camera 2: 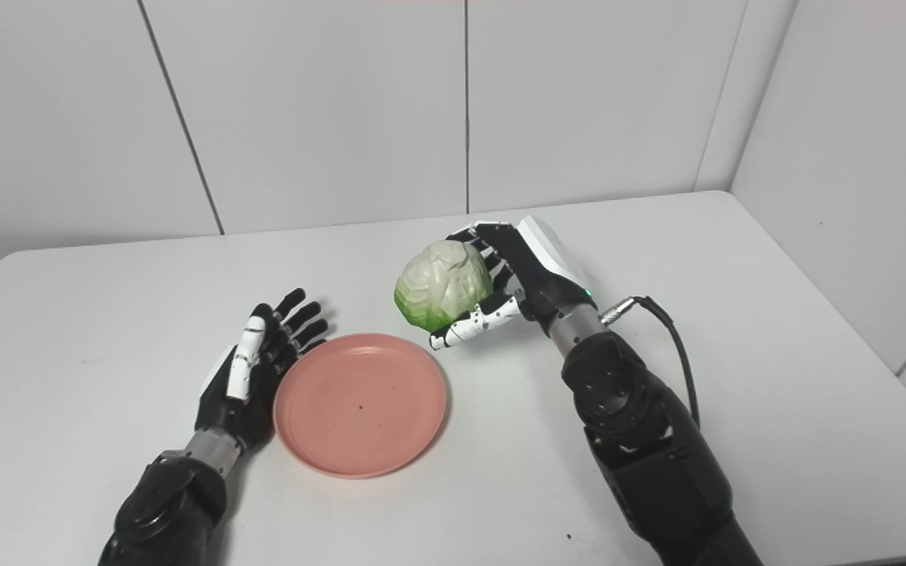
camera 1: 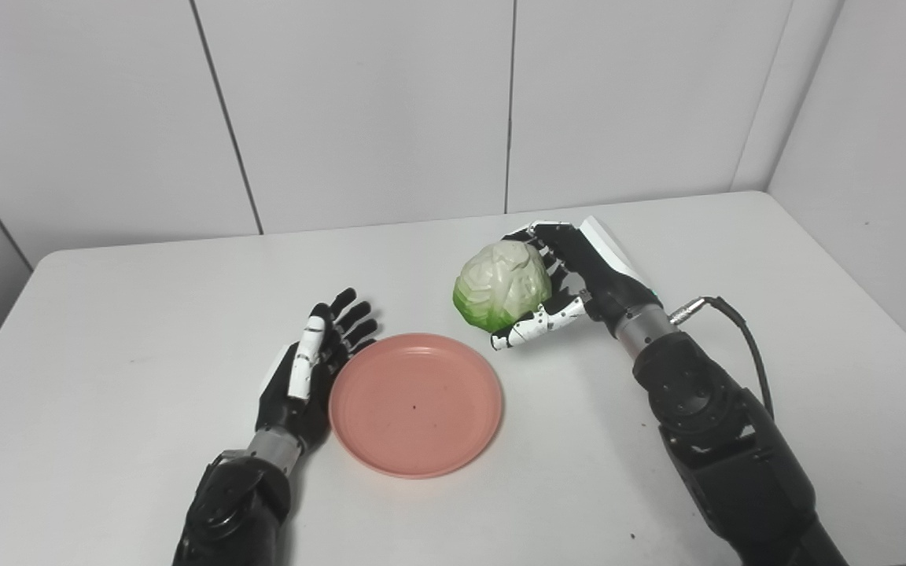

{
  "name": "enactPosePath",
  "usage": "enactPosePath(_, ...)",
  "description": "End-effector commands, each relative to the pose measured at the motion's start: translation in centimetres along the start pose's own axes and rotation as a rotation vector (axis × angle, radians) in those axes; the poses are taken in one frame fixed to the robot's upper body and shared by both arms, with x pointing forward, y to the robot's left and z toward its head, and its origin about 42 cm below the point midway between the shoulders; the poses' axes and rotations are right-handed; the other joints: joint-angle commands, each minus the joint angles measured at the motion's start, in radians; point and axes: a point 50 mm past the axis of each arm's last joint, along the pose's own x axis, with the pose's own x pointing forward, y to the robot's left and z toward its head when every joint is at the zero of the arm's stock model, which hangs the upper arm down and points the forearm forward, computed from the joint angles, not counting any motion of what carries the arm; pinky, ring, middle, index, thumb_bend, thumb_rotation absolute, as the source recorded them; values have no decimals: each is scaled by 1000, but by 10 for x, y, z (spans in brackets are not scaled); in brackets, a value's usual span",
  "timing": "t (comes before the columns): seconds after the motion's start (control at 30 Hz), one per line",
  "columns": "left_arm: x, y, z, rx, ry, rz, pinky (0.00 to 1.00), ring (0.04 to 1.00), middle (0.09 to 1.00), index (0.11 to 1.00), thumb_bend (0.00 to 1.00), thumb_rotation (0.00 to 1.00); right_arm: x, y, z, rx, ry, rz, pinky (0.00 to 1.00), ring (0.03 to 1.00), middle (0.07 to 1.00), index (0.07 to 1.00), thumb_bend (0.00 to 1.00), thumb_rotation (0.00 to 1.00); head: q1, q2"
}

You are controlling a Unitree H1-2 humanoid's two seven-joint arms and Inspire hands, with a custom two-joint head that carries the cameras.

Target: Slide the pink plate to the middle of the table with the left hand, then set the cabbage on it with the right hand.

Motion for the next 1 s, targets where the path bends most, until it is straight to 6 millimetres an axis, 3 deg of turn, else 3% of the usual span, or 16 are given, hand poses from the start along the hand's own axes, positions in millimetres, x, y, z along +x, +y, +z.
enactPosePath(0.0,-7,-7,-27,-17,140,24,899,914,934,932,464,1000,10,-7,24,-22,-114,-20,317,388,446,519,527,0,16,7)
enactPosePath(0.4,0,-25,-21,8,130,32,890,910,930,928,442,1000,13,36,27,7,-152,107,323,391,455,509,528,0,85,39)
enactPosePath(0.97,2,-33,-11,7,129,36,853,908,919,901,432,1000,3,79,23,-62,-165,229,340,395,438,512,528,0,83,72)
